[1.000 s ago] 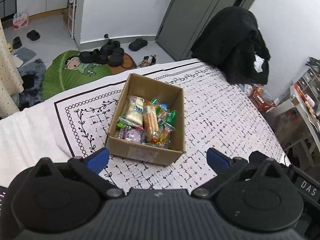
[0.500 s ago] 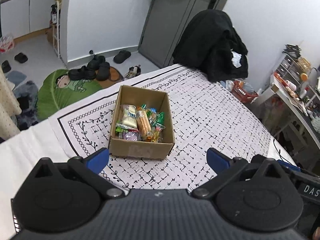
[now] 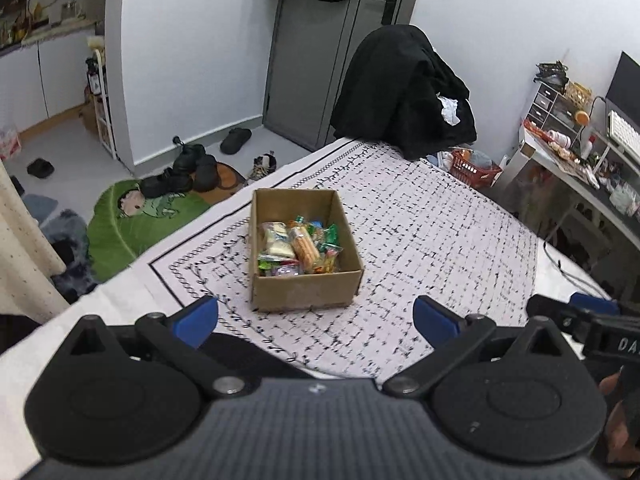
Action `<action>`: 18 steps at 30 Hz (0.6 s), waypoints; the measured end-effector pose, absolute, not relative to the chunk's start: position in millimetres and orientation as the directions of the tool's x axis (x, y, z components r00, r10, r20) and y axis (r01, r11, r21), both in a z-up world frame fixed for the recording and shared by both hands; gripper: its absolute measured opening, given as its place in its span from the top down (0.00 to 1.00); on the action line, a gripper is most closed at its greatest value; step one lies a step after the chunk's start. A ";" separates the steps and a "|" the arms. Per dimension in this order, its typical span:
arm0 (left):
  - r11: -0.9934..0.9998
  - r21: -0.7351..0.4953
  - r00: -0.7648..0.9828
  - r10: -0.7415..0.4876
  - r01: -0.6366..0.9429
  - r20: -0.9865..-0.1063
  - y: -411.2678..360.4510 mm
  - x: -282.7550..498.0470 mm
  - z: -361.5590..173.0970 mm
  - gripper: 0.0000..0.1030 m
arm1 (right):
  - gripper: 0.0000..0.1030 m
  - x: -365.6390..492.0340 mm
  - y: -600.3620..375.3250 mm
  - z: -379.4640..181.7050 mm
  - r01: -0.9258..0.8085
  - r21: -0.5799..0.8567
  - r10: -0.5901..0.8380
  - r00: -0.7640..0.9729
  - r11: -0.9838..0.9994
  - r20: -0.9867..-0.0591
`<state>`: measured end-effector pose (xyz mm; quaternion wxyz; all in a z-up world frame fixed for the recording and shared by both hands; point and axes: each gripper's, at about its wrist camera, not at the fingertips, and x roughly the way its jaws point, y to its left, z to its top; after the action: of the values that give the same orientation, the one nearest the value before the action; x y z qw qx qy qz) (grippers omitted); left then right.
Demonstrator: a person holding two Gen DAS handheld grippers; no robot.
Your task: Organize snacks
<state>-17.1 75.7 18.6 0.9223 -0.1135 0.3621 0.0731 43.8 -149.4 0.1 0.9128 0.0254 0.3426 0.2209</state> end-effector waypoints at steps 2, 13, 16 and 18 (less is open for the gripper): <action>0.969 -0.146 0.730 0.048 -0.200 -0.682 76.5 -23.5 19.6 0.00 | 0.00 38.4 -152.6 1.1 -0.390 0.194 0.422 0.671 0.900 -0.610; 0.975 -0.107 0.728 0.070 -0.195 -0.682 87.0 -49.1 17.9 0.00 | 0.00 19.4 -172.5 0.9 -0.369 0.189 0.404 0.691 0.910 -0.600; 0.977 -0.106 0.731 0.065 -0.185 -0.680 88.7 -53.3 17.8 0.00 | 0.00 15.8 -177.0 1.7 -0.371 0.186 0.404 0.694 0.910 -0.596; 0.977 -0.105 0.734 0.067 -0.186 -0.676 90.0 -56.1 19.1 0.00 | 0.00 13.7 -179.1 2.3 -0.373 0.185 0.406 0.695 0.909 -0.593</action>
<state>-56.1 90.0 19.1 0.9274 -0.0831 0.3584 0.0683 13.7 -179.1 2.3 0.9203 0.0251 0.3280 0.2118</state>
